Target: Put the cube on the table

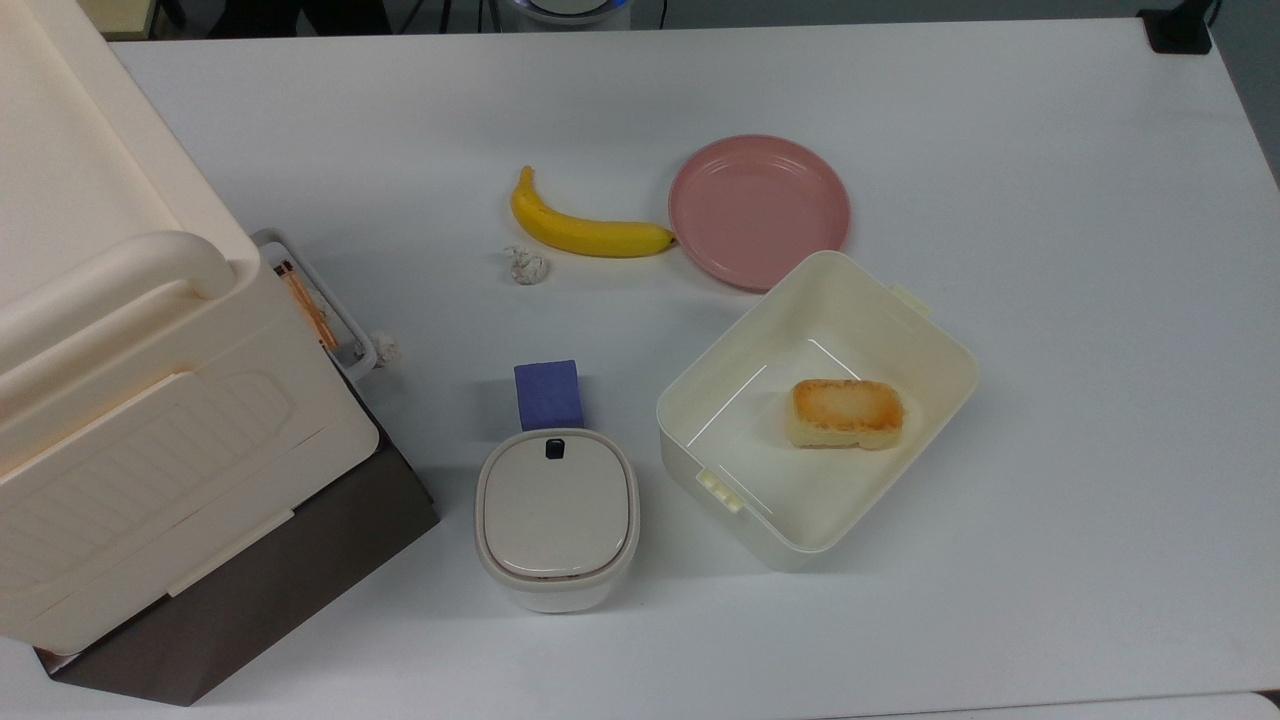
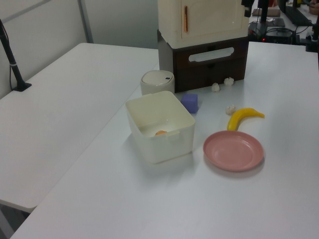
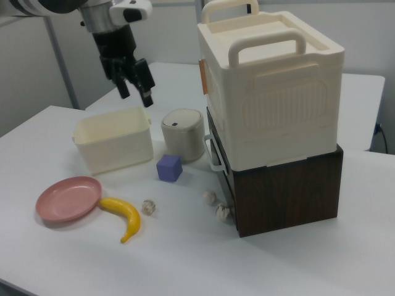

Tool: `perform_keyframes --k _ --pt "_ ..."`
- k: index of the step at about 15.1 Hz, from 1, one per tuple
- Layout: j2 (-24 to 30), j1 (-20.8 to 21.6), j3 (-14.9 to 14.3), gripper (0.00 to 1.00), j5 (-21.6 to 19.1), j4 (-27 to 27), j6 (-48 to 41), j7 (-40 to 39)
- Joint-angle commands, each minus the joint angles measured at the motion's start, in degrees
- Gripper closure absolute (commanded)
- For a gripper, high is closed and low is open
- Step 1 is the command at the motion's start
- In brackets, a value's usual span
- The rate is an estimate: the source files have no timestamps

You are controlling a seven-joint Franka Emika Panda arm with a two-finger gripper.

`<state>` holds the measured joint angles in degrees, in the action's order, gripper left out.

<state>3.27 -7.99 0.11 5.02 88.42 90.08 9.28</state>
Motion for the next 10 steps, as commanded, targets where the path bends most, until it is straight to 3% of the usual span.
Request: perform_keyframes --k 1,10 --pt "-0.3 1.3 -1.3 0.00 -1.2 1.0 5.7 -1.5" --pt "-0.7 2.0 -1.2 0.00 -3.3 1.6 5.5 -5.2"
